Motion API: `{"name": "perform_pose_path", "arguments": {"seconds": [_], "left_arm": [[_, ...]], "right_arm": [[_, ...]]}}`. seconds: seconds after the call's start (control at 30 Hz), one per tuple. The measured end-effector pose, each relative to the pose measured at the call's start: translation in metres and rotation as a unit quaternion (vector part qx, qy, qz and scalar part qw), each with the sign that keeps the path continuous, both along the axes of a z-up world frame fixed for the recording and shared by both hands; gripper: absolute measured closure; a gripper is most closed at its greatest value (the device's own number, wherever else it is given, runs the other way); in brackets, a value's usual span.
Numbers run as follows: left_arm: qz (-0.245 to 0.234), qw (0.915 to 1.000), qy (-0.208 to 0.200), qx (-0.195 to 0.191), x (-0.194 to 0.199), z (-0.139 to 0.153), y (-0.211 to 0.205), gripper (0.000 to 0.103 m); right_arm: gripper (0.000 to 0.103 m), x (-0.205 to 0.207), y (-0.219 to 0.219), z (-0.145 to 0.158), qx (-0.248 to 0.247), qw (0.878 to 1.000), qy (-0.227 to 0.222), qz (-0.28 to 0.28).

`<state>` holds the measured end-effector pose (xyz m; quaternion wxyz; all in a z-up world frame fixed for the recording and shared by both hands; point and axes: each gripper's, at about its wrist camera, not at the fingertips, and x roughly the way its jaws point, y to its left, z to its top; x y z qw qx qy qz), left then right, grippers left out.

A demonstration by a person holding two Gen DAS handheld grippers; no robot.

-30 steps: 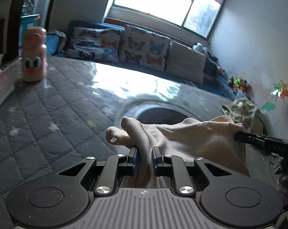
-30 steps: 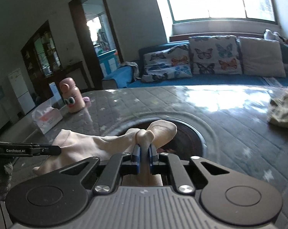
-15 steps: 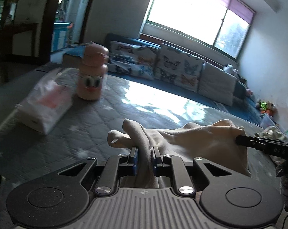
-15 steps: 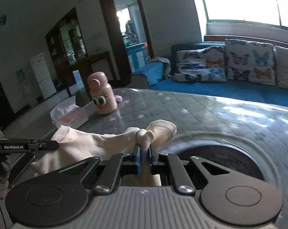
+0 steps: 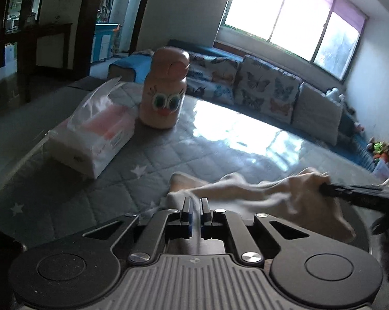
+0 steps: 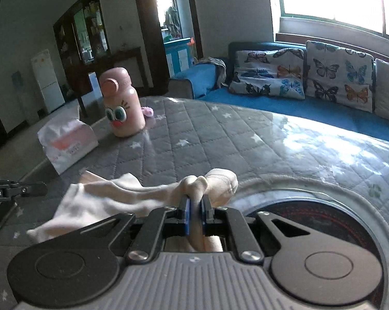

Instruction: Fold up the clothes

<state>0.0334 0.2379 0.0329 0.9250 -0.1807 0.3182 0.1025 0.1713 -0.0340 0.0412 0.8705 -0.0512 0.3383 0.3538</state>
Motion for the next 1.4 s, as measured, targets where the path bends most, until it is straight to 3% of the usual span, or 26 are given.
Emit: {"name": "perform_pose_path", "arguments": {"seconds": [0.03,0.1,0.17,0.4,0.43,0.47,0.6,0.93,1.13,1.2,1.4], "left_arm": [[0.000,1.0000,0.004,-0.001,0.002,-0.003,0.000,0.092],[-0.001,0.9999,0.013,-0.002,0.005,-0.010,0.001,0.064],[-0.001,0.9998,0.022,-0.003,0.008,-0.016,0.001,0.059],[-0.001,0.9989,0.043,-0.015,0.018,-0.036,0.005,0.062],[-0.001,0.9989,0.042,-0.019,0.019,-0.037,0.006,0.068],[-0.003,0.9989,0.040,-0.025,0.020,-0.038,0.007,0.081],[0.003,0.9995,0.025,-0.016,0.016,-0.032,0.001,0.090],[0.032,0.9990,-0.031,0.000,-0.022,0.012,0.015,0.090],[0.026,0.9994,-0.022,0.010,-0.020,0.007,0.020,0.085],[0.016,0.9996,-0.022,0.012,-0.019,0.005,0.017,0.068],[-0.014,0.9996,-0.019,0.018,-0.018,-0.001,0.008,0.072]], "right_arm": [[0.095,0.002,-0.002,-0.001,0.000,1.000,0.003,-0.002],[0.095,0.005,-0.005,-0.004,0.001,1.000,0.009,-0.004],[0.095,0.008,-0.007,-0.007,0.001,1.000,0.014,-0.006],[0.095,0.014,-0.008,-0.014,0.000,1.000,0.025,-0.010],[0.095,0.015,-0.007,-0.015,0.001,1.000,0.025,-0.009],[0.095,0.014,-0.007,-0.014,0.002,1.000,0.024,-0.008],[0.095,0.010,-0.003,-0.007,0.009,1.000,0.015,-0.002],[0.096,0.002,0.020,0.018,0.053,0.998,-0.010,0.028],[0.090,0.013,0.041,0.003,0.035,0.999,-0.008,0.005],[0.090,0.013,0.041,0.001,0.036,0.999,-0.002,0.007],[0.089,-0.003,0.046,0.000,0.013,0.998,-0.002,0.055]]}}
